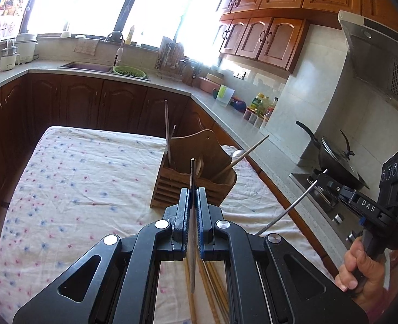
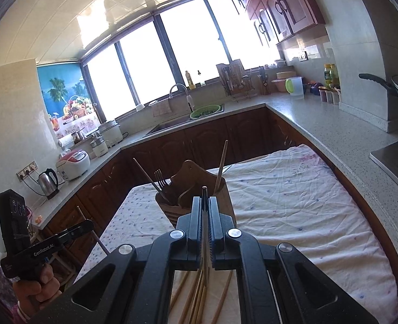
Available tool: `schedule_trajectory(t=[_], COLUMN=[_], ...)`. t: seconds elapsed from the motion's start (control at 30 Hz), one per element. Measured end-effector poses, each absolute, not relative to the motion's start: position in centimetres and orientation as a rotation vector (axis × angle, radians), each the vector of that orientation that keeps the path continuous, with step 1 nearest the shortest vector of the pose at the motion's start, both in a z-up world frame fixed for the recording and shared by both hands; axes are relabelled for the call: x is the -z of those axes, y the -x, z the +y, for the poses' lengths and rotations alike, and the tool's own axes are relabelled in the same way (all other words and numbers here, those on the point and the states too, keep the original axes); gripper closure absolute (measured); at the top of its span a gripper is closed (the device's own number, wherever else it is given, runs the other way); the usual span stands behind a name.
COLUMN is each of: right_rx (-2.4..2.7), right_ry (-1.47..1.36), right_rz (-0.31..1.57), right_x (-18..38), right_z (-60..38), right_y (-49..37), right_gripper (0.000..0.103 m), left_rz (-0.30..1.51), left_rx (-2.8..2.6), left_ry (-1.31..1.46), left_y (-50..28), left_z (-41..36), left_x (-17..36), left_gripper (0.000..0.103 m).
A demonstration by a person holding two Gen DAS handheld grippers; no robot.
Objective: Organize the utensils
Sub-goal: 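Carry both chopsticks to the wooden holder and lower them into it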
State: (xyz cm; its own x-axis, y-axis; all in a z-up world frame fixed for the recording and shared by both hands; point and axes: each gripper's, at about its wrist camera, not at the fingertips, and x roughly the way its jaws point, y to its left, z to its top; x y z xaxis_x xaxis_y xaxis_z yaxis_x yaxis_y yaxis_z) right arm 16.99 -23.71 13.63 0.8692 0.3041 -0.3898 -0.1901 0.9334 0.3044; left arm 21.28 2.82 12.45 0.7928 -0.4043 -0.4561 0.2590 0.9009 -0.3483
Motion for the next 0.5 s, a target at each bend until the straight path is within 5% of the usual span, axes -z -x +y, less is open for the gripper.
schedule_trajectory(t=[0.5], right_rx=[-0.261], right_ry=[-0.257], right_rz=[0.304], right_x=[-18.8], right_z=[-23.7], right_y=[-19.8], right_gripper=[0.099], left_rz=[0.315], left_rx=[0.291], left_ry=[0.292], left_y=[-25.4], left_z=[3.0], left_x=[-19.1], left_gripper=[0.099])
